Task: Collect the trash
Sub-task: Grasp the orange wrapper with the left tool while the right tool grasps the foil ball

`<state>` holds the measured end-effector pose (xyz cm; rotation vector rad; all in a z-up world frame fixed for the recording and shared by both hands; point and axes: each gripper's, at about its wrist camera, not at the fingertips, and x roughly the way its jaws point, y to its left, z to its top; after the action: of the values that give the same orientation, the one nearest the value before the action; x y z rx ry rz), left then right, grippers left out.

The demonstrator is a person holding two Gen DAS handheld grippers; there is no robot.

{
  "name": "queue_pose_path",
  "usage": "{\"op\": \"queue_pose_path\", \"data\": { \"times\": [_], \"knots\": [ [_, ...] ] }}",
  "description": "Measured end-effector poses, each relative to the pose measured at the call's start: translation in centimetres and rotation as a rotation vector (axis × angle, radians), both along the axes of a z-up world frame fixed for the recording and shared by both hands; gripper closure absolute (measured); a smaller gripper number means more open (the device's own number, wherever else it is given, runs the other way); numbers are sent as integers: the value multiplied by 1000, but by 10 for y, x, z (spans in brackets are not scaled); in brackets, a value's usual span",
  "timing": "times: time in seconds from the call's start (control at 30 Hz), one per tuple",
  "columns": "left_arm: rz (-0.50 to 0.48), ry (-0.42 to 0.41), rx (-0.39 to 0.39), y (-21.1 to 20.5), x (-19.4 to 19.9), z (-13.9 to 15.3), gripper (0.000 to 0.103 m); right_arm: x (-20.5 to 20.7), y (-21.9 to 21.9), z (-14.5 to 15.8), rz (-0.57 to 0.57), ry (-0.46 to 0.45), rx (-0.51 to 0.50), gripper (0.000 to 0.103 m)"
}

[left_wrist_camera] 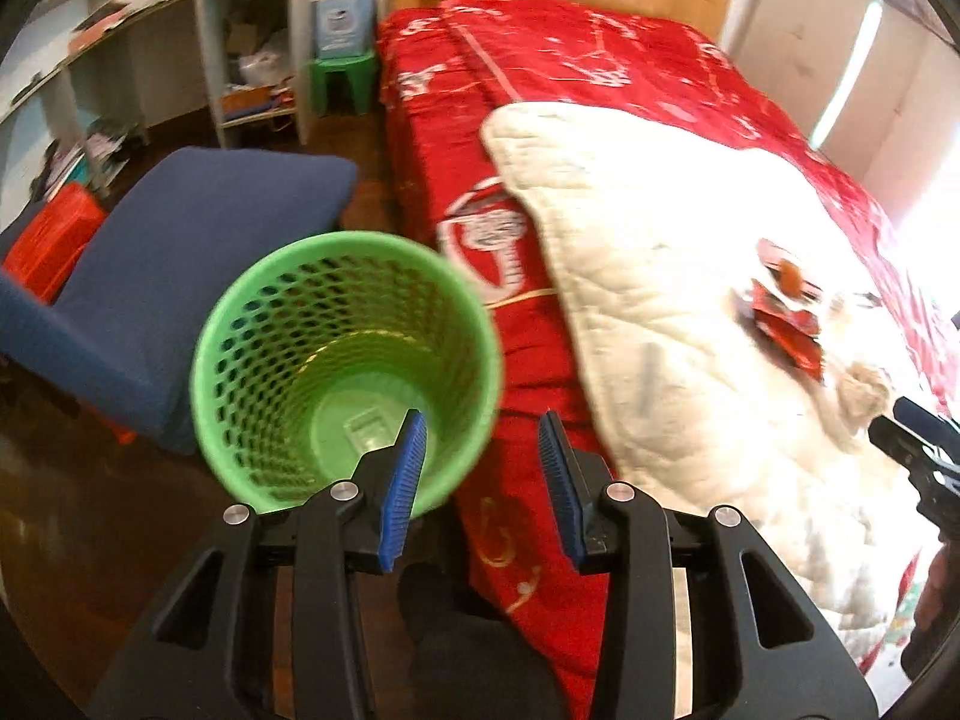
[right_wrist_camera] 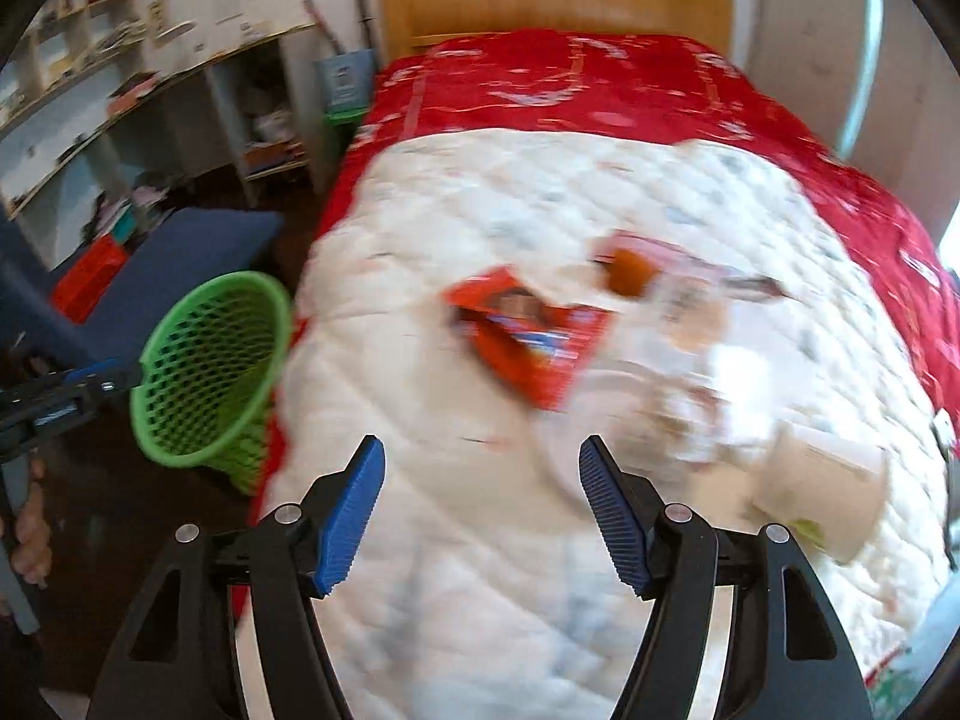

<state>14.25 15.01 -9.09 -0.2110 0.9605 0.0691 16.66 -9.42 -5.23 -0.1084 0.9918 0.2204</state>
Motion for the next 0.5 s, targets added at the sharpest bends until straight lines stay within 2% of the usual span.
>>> {"op": "queue_pose_path", "data": {
  "times": [0.07, 0.23, 0.5],
  "knots": [
    [-23, -6, -3, -12, 3, 3, 59, 3, -19, 2, -41, -11, -24, 38],
    [-83, -14, -23, -43, 14, 11, 57, 10, -58, -4, -104, -4, -28, 38],
    [-159, 3, -64, -87, 37, 16, 57, 26, -77, -19, -121, 19, -8, 40]
  ]
}}
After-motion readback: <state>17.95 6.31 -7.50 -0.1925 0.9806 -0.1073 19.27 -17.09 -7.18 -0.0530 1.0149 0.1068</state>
